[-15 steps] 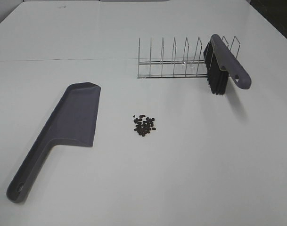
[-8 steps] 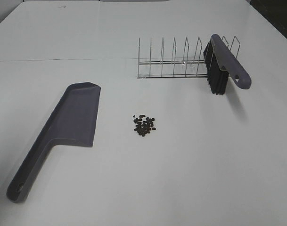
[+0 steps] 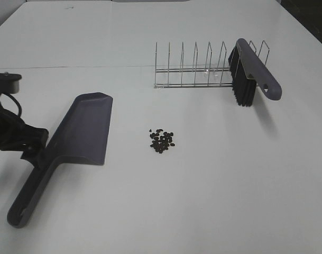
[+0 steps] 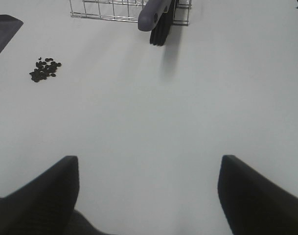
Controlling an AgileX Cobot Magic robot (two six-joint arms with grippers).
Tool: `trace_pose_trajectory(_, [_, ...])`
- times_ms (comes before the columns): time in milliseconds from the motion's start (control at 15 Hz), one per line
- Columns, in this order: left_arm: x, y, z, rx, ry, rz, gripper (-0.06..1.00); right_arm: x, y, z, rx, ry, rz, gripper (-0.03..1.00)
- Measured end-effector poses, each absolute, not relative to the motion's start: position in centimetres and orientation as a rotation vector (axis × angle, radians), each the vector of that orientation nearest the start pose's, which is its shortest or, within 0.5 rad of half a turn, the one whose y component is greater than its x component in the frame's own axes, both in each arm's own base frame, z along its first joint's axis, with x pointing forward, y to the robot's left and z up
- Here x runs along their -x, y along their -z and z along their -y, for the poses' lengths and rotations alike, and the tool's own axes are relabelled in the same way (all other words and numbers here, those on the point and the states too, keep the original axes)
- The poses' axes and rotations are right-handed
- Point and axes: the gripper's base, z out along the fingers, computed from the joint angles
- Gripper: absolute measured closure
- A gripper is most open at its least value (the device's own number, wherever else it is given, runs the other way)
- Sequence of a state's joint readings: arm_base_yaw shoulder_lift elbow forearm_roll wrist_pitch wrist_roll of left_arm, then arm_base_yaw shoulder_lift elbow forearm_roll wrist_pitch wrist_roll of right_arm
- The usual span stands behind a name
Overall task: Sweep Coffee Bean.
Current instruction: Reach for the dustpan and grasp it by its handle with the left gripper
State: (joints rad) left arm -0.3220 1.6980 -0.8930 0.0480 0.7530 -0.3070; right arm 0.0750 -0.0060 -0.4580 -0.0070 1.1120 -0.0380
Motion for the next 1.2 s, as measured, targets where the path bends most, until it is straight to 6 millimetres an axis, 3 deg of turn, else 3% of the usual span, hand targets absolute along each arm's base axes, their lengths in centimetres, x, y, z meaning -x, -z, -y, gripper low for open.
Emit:
trace_pose_trajectory(200, [-29.1, -13.2, 9.7, -0.07, 0.005, -3.045, -0.05, 0.3, -26.1, 0.1, 0.12, -0.013, -2.128, 0.31])
trace_pose_trajectory(733, [-30.7, -11.1, 10.3, -0.063, 0.007, -3.064, -0.05, 0.3, -26.1, 0.1, 0.12, -0.013, -2.128, 0.31])
trace_pose_trajectory(1200, [-31.6, -9.8, 10.6, -0.175, -0.028, -3.136, -0.05, 0.3, -26.1, 0.1, 0.12, -0.013, -2.128, 0.31])
